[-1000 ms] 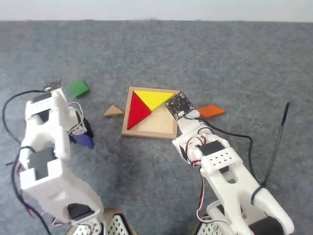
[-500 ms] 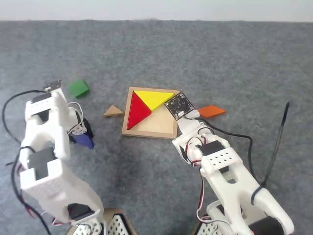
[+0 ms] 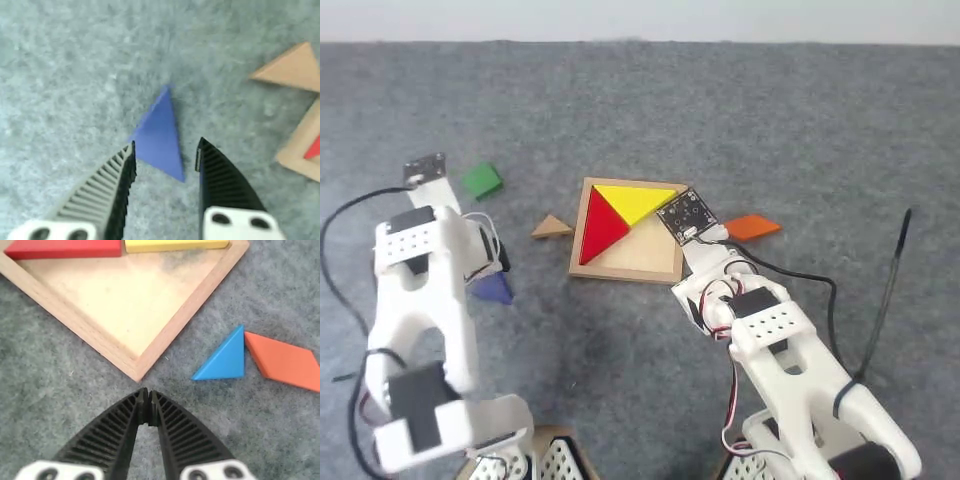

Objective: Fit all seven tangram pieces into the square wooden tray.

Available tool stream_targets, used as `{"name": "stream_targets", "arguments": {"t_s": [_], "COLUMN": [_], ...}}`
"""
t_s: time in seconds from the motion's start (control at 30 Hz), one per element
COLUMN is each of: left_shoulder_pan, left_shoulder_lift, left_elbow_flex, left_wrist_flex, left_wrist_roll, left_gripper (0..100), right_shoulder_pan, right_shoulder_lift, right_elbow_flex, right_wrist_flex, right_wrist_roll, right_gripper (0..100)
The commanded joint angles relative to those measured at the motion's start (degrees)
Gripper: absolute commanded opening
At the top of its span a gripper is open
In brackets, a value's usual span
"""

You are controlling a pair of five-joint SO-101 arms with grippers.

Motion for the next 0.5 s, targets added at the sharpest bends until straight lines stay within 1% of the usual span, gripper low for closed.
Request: {"name": "stream_targets", "arguments": {"t_s": [0.0, 0.07, 0.13, 0.3, 0.4, 0.47], "left_shoulder_pan": [2.5, 3.4, 2.9, -5.2, -5.4, -3.6], "left_shoulder_lift": [-3.6, -2.1, -0.3, 2.2, 2.5, 2.6], "left_elbow_flex": [0.0, -0.2, -0.3, 0.0, 1.8, 2.9], "left_wrist_flex": [0.4, 0.3, 0.2, -1.0, -2.6, -3.9], "left_wrist_roll": [0.5, 0.5, 0.5, 2.5, 2.5, 2.9], "left_gripper": [19, 19, 19, 19, 19, 19], "right_shoulder_pan": [-0.3, -0.3, -0.3, -0.3, -0.3, -0.3], "right_shoulder_lift": [-0.7, -0.7, -0.7, -0.7, -0.7, -0.7], "right_elbow_flex": [-0.5, -0.5, -0.5, -0.5, -0.5, -0.5], "right_wrist_flex": [-0.7, -0.7, -0.7, -0.7, -0.7, -0.7], "right_wrist_roll": [0.7, 0.7, 0.7, 0.7, 0.7, 0.7], "right_gripper": [0.9, 0.9, 0.9, 0.9, 0.9, 0.9]}}
